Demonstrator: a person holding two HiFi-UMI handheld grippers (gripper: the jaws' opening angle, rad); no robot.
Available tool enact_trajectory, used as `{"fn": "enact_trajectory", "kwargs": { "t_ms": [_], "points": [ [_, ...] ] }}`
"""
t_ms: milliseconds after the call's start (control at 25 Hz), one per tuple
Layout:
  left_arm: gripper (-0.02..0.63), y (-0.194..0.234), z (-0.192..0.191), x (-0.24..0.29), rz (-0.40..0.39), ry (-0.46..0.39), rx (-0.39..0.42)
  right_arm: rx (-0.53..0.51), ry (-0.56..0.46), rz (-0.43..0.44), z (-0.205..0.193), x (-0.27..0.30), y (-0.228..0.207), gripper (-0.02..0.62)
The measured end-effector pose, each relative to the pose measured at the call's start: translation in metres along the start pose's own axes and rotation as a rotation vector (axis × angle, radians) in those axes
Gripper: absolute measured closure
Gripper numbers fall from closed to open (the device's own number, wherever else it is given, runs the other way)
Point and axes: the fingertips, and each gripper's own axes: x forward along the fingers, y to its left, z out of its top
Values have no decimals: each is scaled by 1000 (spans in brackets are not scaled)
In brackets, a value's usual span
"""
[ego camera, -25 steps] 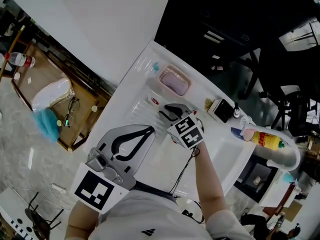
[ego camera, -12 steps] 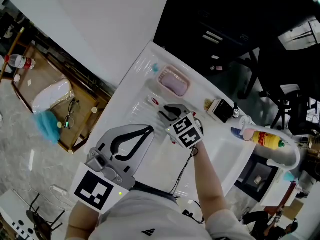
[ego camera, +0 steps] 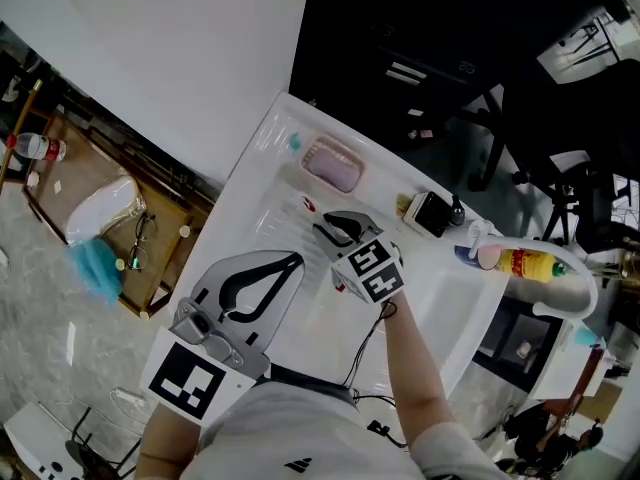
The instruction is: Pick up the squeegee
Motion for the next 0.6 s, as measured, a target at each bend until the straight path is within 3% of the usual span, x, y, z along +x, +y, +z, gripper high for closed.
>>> {"fn": "enact_trajectory", "kwargs": {
  "t_ms": [600],
  "points": [
    [594, -21, 21, 14, -170, -1, 53, 155, -215, -142, 41, -68, 1, 491]
  ]
}}
